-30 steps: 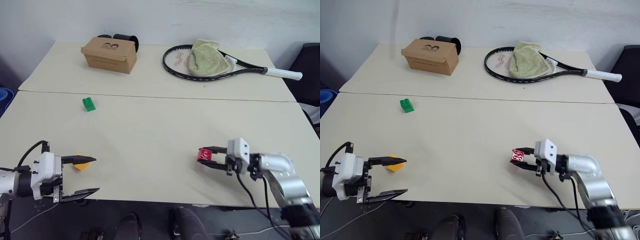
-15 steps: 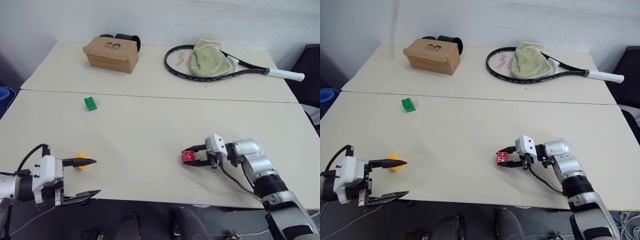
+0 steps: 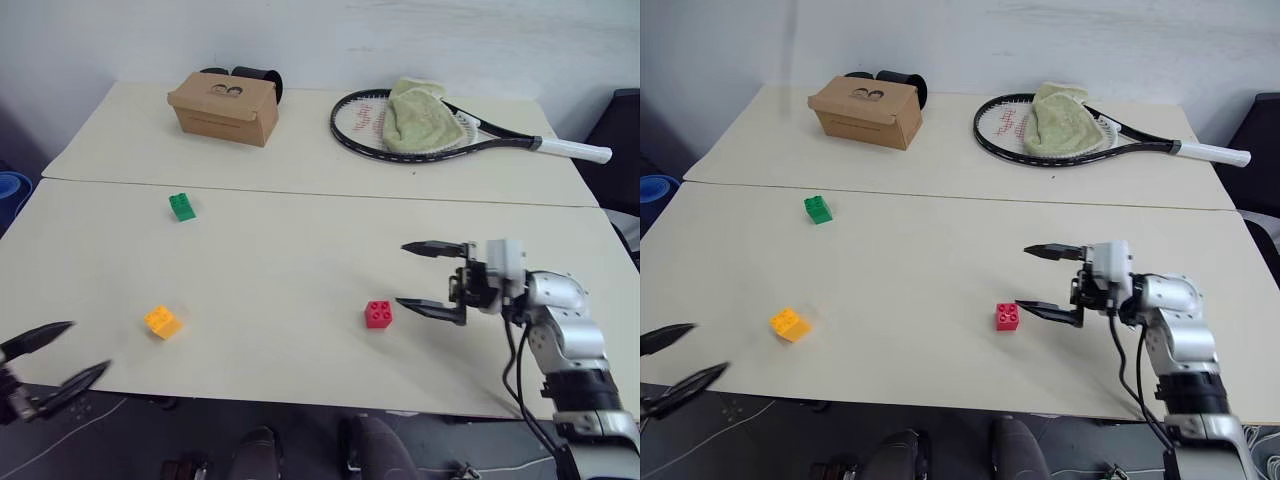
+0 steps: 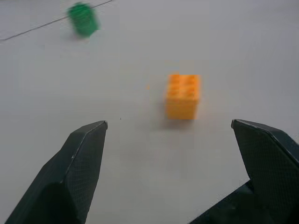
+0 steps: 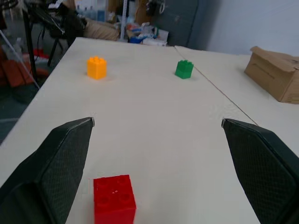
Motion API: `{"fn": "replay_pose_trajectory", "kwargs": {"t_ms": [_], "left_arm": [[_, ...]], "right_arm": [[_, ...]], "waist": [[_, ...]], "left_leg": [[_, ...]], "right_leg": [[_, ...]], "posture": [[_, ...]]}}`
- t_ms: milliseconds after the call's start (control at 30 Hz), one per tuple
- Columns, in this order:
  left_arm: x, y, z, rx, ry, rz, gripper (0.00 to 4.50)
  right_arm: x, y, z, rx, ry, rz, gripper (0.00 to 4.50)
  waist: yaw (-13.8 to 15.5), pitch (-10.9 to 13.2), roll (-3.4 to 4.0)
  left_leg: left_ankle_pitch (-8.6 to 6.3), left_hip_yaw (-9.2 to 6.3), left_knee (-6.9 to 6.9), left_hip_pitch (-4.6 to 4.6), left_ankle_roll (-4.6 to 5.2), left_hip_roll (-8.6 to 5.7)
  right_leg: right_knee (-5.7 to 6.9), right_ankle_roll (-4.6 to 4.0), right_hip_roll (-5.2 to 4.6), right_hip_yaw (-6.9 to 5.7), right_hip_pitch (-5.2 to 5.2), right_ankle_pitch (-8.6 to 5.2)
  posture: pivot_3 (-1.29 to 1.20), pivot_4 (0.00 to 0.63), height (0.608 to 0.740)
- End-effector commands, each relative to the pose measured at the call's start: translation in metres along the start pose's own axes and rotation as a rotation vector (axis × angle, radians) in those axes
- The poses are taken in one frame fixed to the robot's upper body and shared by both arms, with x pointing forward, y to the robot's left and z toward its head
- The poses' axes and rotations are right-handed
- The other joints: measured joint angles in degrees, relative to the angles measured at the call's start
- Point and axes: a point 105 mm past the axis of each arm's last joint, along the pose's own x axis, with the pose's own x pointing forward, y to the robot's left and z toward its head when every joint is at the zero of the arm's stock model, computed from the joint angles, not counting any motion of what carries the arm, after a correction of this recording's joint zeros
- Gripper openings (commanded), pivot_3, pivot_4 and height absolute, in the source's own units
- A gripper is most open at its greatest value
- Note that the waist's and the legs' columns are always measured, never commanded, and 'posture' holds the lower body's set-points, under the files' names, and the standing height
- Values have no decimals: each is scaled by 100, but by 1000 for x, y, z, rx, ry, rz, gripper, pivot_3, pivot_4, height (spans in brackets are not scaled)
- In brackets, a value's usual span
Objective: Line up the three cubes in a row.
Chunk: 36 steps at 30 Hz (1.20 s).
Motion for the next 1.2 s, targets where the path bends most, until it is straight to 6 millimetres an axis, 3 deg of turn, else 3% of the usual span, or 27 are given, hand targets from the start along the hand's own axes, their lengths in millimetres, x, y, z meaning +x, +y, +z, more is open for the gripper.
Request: {"fn": "replay_pose_trajectory", "kwargs": {"t_ms": [33, 200, 333, 433, 500, 700, 900, 1200], "left_arm": [[-14, 24, -6, -83, -54, 212, 4500], [38, 17, 33, -135, -219, 200, 4500], [101, 10, 72, -207, -280, 228, 4500], [134, 14, 87, -290, -270, 287, 4500], [166, 17, 94, -345, -232, 328, 4500], [253, 7, 116, -324, -151, 339, 4500], [290, 11, 109, -338, -59, 429, 4500], [315, 3, 104, -316, -4, 471, 4500]], "right_arm": [[-22, -7, 8, -66, -59, -169, 4489], [-22, -10, 13, -53, -107, -216, 4489], [-15, -13, 18, -93, -149, -256, 4489], [-13, -14, 17, -90, -157, -274, 4489], [-10, -13, 16, -87, -159, -275, 4489], [-2, -14, 13, -89, -166, -256, 4489], [2, -16, 14, -105, -180, -255, 4489], [-2, -14, 13, -112, -180, -274, 4489]], "waist": [[3, -1, -2], [54, -8, -13], [81, -8, -12], [96, -7, -12], [94, -7, -12], [161, -7, -11], [137, -5, -13], [170, -4, -16]], "left_leg": [[0, 0, 0, 2, 0, 0], [8, -10, 9, 4, 4, -3], [10, -11, 7, 3, -2, -3], [10, -9, 6, -3, -8, -3], [10, -6, 8, -7, -8, -1], [15, -1, 28, -7, -17, -4], [29, 48, 36, -8, -48, 11], [23, 55, 69, -12, -45, 10]], "right_leg": [[0, 0, 0, 0, 3, 0], [12, 3, -11, -9, 11, 2], [19, 4, -11, -9, 8, 3], [22, 8, -6, -6, 1, 5], [22, 10, 1, -6, -3, 6], [30, 17, 12, -6, -3, 9], [31, 19, 31, -4, -22, 10], [41, 28, 25, -4, -23, 14]], "posture": [[0, 150, 740], [0, 150, 740], [0, 150, 740], [0, 150, 740], [0, 150, 740], [0, 150, 740], [0, 150, 740], [0, 150, 740]]}}
